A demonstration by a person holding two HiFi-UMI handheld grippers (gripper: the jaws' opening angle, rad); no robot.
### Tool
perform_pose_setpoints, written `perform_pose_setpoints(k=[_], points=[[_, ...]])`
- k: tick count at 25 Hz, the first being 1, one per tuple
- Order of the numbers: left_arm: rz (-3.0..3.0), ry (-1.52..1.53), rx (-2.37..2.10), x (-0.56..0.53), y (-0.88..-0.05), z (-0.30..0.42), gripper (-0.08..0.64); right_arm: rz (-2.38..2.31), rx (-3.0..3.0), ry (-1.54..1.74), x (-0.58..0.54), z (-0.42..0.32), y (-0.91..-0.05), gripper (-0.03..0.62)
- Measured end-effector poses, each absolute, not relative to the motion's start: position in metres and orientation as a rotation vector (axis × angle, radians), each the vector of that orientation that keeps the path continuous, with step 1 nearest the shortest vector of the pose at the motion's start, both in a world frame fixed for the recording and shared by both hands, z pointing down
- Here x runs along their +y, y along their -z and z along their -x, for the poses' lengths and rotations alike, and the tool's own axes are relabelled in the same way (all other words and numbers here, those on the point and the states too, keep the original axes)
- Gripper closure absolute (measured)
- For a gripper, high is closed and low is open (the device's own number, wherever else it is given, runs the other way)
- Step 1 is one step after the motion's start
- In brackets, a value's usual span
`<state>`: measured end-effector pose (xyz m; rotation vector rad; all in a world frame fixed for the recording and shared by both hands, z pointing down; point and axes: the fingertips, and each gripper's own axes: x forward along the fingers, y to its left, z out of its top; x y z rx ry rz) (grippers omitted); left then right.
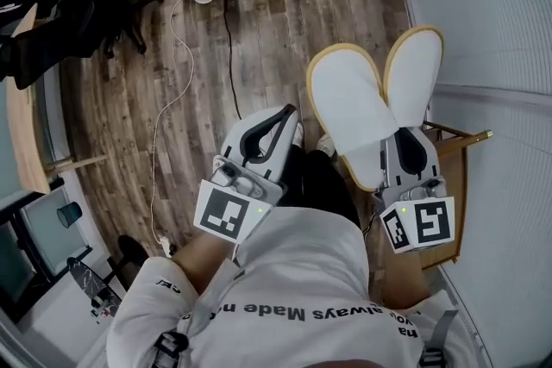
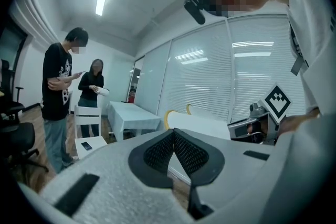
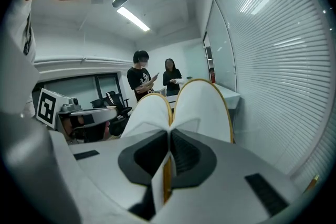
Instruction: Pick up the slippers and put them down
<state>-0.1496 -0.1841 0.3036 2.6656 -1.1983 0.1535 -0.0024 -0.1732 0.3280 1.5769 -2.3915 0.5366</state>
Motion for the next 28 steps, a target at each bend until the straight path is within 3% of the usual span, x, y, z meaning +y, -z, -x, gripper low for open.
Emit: perform_pose_setpoints(k=[28], points=[[-2.605, -0.308, -1.146, -0.214, -0.542, 0.15, 0.549, -1.561, -2.267, -0.723, -0.207, 0.009, -0.578, 0.569]])
